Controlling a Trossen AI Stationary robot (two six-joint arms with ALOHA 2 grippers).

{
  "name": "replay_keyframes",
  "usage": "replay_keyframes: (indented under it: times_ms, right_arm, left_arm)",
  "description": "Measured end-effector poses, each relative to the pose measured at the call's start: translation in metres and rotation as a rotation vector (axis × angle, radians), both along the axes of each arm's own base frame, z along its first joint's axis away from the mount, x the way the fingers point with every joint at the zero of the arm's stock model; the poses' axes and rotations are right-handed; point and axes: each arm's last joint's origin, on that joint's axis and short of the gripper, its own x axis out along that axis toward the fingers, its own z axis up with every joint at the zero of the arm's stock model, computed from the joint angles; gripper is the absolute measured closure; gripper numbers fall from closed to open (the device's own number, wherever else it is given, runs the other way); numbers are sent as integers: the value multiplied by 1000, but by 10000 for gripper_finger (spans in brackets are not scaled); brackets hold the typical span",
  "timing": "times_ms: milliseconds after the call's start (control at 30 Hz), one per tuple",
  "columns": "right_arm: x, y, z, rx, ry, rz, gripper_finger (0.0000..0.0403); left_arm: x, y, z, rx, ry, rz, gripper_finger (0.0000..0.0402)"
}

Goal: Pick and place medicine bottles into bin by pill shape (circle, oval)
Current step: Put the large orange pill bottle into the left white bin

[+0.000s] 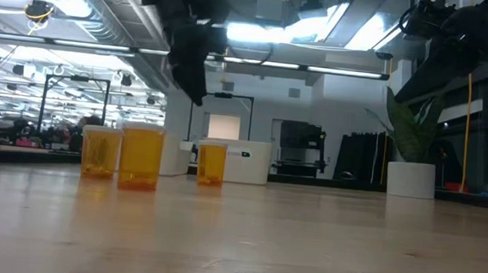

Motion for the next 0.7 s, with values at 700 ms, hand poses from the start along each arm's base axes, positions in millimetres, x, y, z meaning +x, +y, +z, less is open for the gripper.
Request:
replay_keyframes:
  times_ms: [700]
  right_arm:
    - [0, 0, 0, 0, 2, 0, 231]
  left_arm:
    - [44, -68, -86, 140, 204, -166, 123]
